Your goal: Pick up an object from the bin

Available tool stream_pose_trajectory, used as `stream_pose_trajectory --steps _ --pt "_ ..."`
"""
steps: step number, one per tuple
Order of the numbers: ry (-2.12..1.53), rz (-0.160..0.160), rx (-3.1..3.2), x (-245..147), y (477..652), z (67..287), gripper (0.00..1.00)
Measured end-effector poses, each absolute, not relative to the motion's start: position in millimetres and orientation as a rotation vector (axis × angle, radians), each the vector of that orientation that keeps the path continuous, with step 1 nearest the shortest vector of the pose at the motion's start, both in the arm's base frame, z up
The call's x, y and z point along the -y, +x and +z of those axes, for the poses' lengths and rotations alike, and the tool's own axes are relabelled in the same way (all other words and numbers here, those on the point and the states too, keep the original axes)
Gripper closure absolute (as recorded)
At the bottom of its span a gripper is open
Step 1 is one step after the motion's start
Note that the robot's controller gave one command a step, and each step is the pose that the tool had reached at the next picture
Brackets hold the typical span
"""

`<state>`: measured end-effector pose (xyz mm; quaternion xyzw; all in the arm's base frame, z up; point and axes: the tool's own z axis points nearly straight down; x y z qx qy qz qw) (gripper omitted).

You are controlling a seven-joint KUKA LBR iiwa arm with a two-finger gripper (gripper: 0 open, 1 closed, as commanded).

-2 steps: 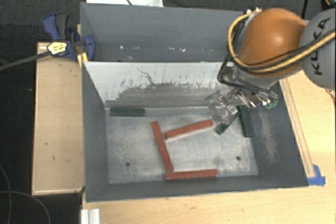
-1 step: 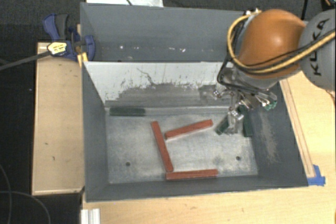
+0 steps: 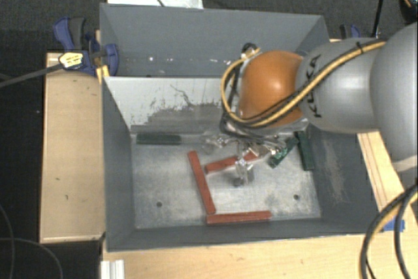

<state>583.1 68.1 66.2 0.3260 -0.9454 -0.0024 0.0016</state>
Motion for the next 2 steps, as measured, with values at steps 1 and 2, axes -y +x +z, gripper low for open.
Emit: stream_pose_trajectory --steps 1,2 --pt "1.015 -0.002 2.977 -65.1 585.6 71.0 1.0" --pt "0.98 0.0 2.996 -96.5 571.8 218.7 1.0"
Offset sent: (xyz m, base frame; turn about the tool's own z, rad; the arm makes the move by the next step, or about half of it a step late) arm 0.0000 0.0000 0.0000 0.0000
